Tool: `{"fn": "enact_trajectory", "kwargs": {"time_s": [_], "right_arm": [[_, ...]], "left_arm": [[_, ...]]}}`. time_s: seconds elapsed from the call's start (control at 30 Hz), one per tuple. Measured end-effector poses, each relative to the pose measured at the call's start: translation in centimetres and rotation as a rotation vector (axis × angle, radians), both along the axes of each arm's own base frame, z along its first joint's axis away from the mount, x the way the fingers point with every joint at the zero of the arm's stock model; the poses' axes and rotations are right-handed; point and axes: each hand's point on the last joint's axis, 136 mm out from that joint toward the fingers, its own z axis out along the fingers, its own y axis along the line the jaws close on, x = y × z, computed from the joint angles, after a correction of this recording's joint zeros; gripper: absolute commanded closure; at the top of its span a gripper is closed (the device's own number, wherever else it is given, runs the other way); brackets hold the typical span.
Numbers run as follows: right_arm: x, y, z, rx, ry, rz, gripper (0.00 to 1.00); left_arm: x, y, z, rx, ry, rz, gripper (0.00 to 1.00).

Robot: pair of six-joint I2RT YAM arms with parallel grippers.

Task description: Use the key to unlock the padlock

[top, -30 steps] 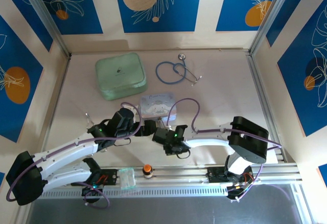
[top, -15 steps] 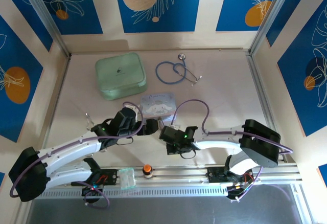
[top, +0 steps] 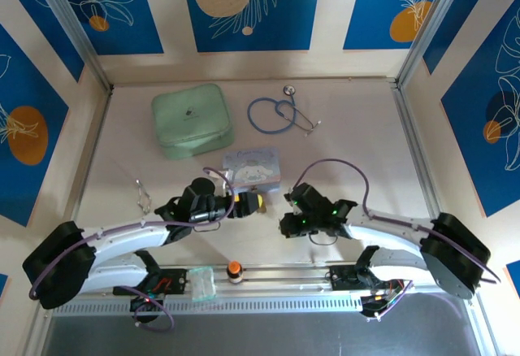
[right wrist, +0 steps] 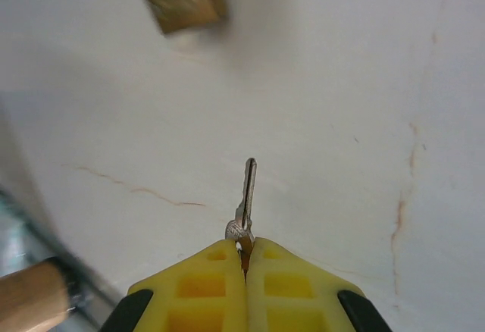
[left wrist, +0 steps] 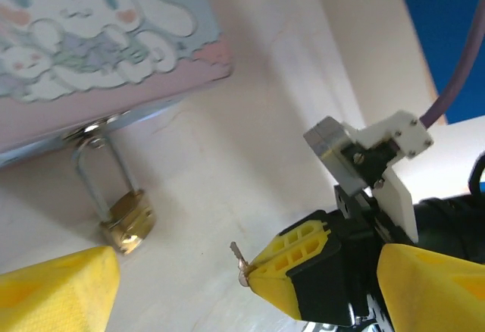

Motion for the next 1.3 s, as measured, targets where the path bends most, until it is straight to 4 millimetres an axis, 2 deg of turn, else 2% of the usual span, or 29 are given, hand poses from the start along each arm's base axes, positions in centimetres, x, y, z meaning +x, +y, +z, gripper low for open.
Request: {"fn": "enact_trajectory", "kwargs": {"time_s": [0.17,0.3,0.47,0.7,0.77,0.87,0.97,1.17,1.2,1.27,1.3], "right_arm": [[0.1,0.7,3.2,0.129,-0.059,0.096,1.00],[-0.3,1.0,4.7,0.183,-0.088,0.156,1.00],[-1.0,1.6,7.3,0.273,-0.141,0.211,1.00],[-0.4,2.7,10.5,0.338,-0.210,0.239,1.00],[-0.2,2.8,10.8,0.345,-0.216,0.240,1.00],[0.1,3.0,10.8,0.350,-0.219,0.236,1.00],[0.5,3.1,11.2,0.369,-0.231,0.234,1.00],[1.0,3.2,11.8,0.399,-0.226,0.205,1.00],[1.0,3.2,11.8,0.405,-0.222,0.198,0.85],[1.1,3.3,11.9,0.425,-0.212,0.184,0.41],[1.3,3.3,12.0,0.435,-0.208,0.172,0.28]], "left_arm": [[0.0,-0.8,1.5,-0.054,-0.045,-0.025,0.20],[-0.3,-1.1,1.7,-0.060,-0.050,-0.033,0.40],[-1.2,-2.5,2.0,-0.088,-0.056,-0.067,0.42],[-2.5,-5.2,3.3,-0.134,-0.041,-0.120,0.61],[-2.4,-5.5,3.6,-0.158,-0.038,-0.120,0.73],[-2.2,-5.9,3.9,-0.193,-0.025,-0.108,0.83],[-1.9,-5.9,3.9,-0.210,-0.012,-0.089,1.00],[-1.4,-5.7,4.6,-0.240,-0.015,-0.055,1.00],[-1.3,-5.7,4.7,-0.243,-0.015,-0.049,1.00],[-1.3,-5.5,4.8,-0.248,-0.016,-0.041,1.00],[-1.3,-5.4,5.0,-0.254,-0.013,-0.034,1.00]]}}
